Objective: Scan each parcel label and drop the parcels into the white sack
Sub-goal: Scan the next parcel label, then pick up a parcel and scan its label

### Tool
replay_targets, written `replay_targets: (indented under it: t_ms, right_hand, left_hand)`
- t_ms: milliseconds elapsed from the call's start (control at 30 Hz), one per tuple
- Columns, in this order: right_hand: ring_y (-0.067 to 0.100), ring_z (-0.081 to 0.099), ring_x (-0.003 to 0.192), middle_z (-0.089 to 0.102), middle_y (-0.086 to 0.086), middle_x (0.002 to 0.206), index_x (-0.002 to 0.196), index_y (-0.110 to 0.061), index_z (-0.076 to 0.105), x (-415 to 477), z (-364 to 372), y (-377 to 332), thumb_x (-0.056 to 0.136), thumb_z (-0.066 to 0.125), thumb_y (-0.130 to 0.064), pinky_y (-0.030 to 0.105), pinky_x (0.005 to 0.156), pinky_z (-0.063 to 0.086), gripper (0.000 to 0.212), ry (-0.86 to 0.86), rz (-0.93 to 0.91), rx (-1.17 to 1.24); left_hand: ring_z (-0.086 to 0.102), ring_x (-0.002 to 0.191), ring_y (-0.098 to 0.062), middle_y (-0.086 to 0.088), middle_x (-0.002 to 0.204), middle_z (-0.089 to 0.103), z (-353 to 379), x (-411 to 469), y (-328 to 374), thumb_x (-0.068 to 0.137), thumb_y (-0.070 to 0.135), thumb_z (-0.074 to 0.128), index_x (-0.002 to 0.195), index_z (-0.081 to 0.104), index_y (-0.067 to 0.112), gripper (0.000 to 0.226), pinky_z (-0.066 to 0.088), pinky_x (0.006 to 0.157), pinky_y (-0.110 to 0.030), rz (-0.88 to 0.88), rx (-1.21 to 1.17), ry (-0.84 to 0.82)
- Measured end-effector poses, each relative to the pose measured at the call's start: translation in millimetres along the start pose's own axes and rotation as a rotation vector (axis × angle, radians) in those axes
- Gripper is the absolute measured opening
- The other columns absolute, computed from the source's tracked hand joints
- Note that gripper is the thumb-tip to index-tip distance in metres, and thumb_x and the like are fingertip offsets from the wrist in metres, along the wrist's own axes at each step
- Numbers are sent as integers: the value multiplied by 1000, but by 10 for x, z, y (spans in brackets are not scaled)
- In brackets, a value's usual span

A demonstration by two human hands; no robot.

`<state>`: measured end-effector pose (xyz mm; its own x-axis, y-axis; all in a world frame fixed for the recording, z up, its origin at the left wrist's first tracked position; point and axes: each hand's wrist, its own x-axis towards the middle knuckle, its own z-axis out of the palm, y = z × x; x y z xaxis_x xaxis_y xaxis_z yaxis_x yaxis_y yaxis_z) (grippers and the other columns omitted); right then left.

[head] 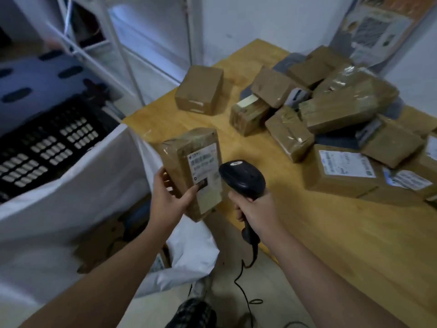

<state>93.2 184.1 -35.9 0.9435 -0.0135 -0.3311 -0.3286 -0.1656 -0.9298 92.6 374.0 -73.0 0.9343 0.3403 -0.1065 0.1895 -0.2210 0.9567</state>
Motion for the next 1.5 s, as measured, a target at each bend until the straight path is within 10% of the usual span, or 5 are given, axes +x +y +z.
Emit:
replay_targets:
  t_ms: [300, 733, 933, 1200, 1500]
  right_hand:
    - [19, 51, 49, 54, 14, 55, 59, -7, 58, 34, 865, 464, 84, 70, -12, 28, 53, 42, 28, -76, 156, -105]
    - [20, 60, 60, 58, 5, 59, 70, -9, 62, 483, 1853, 931, 80, 74, -20, 30, 60, 45, 20, -113, 242, -310]
    - [11, 57, 59, 57, -4, 57, 69, -19, 58, 515, 1901, 1160, 79, 76, -19, 22, 55, 39, 21, -84, 248, -375]
    - [24, 64, 68, 62, 2, 64, 82, -18, 62, 438, 1790, 1081, 80, 73, -17, 29, 62, 44, 11, -19, 228, -348]
    - [12, 53, 44, 52, -5, 42, 63, -15, 57, 231, 1279, 548, 83, 72, -12, 27, 54, 41, 25, 147, 208, -225]
  left_hand:
    - [39, 124, -19, -5, 131, 34, -1075, 70, -879, 67, 41, 82, 127, 29, 32, 81, 39, 102, -36, -101, 319, 283]
    - [60, 91, -41, -27, 108, 57, -978, 983, -2163, 48, 64, 85, 121, 51, -5, 107, 52, 75, -43, -164, 1252, -306]
    - [37, 133, -32, -17, 149, 30, -776, 1100, -2495, 88, 58, 56, 148, 20, 8, 86, 43, 98, -38, -374, 1226, -452]
    - [61, 69, -35, -19, 85, 61, -1009, 855, -2213, 63, 26, 85, 90, 63, 0, 44, 43, 51, -31, -107, 1281, -457]
    - [48, 112, -25, -4, 123, 51, -797, 660, -709, 97, 27, 46, 123, 52, 16, 29, 39, 91, -36, 493, 1202, -395]
